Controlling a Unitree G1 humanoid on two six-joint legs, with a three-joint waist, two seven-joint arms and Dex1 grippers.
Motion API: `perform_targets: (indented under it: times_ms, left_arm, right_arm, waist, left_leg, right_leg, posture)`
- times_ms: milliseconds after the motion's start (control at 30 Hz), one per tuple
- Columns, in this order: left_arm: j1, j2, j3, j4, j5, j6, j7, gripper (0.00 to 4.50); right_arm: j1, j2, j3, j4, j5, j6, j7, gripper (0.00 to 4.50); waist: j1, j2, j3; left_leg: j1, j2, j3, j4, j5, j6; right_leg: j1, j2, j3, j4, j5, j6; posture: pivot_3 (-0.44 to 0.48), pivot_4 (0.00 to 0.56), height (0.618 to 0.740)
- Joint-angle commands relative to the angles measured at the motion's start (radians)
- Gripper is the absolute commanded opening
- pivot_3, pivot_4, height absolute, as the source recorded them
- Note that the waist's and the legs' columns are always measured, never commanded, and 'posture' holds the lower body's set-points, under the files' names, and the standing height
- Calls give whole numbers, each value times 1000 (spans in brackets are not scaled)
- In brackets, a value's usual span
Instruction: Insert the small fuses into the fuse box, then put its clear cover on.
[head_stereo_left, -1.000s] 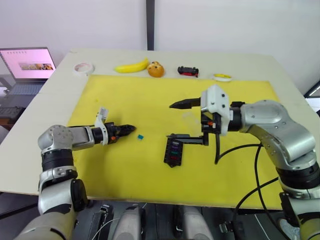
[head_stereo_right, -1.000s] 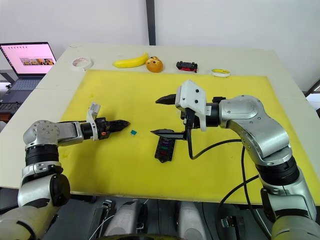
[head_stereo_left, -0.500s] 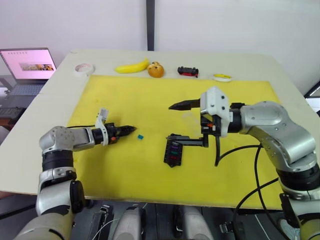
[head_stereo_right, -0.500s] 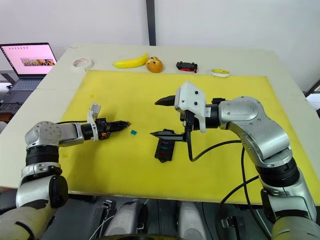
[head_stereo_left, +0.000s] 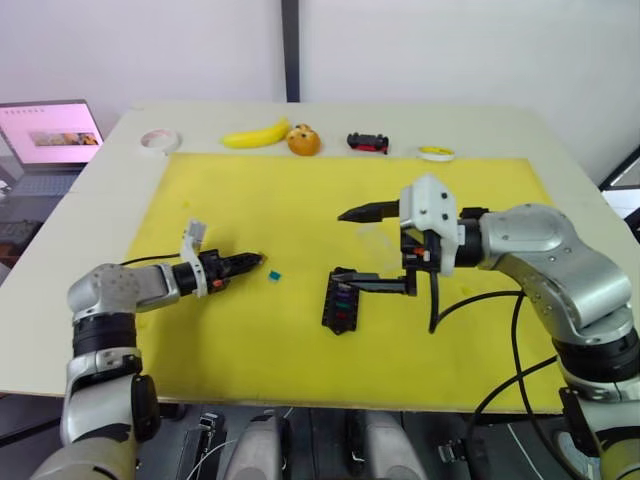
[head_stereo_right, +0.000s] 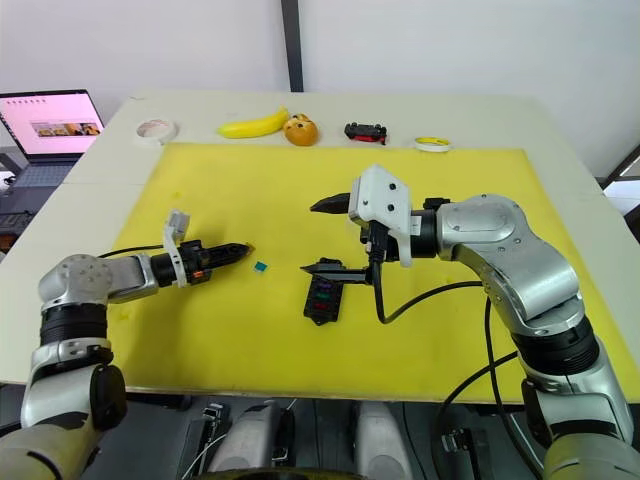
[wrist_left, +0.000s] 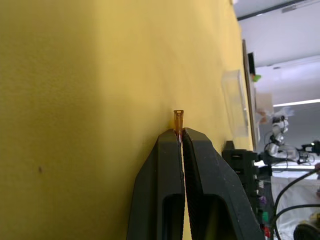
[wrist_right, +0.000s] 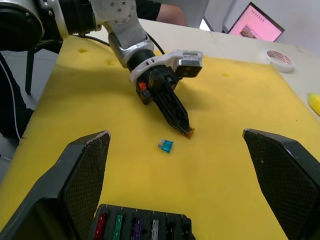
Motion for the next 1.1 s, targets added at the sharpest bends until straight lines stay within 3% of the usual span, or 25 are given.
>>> perform_targets:
  times_ms: [33,233,367,500,767,967,1100]
  left_arm:
    - [75,104,82,-133,-74,18,-72,38]
    - [273,251,331,-367,-301,198,-118,38]
    - [312,276,455,-472,-447,242,-83,38]
    - [297,266,479,-579,-640,175,10,38]
    - [195,223,250,-710,-887,-96,192,38]
    - [48,147,54,-705,-883,-234,202,38]
    - [-49,62,-82,-671,-780,-293,141,38]
  right_arm:
    - [-10,-6,-18,-29,14,-5,-1,4500]
    - [10,22,-50,-17,85,21,-10,4500]
    - [-5,31,-62,13,117,29,-7,4500]
    - [-32,64,-126,46,215,82,-42,4500]
    - [-90,206,-330,84,683,333,-366,4500]
    - [-80,284,-347,79,906,335,-600,4500]
    - [-72,355,-301,64,925,291,-700,4500]
  waist:
    - [-10,-1,1]
    - [-2,-2,1]
    - [21,-2,1]
    - [28,-2,1]
    - [24,-2,1]
    - [21,-2,2]
    - [22,-2,2]
  left_leg:
    - [0,1,0,-1,0,0]
    - [-1,1,0,-3,0,0]
    - [-2,0,0,-3,0,-1]
    - [-2,-3,0,-2,0,-1]
    - [-4,-5,0,-3,0,-2]
    - [-4,-5,2,-3,0,-1]
    - [-4,-5,2,-2,0,0]
  right_leg:
    - [-1,1,0,0,0,0]
    - [-4,-1,0,0,-1,-2]
    - [-3,-5,0,-2,-3,-6]
    - [-2,-9,0,-3,-4,-7]
    - [-3,-11,0,-3,-3,-7]
    - [-3,-10,0,-3,-3,-7]
    - [-2,-7,0,-3,-3,-6]
  posture:
    - [0,150,737]
    - [0,150,737]
    - [0,150,737]
    - [0,150,737]
    - [0,150,737]
    - [0,150,737]
    - [0,150,737]
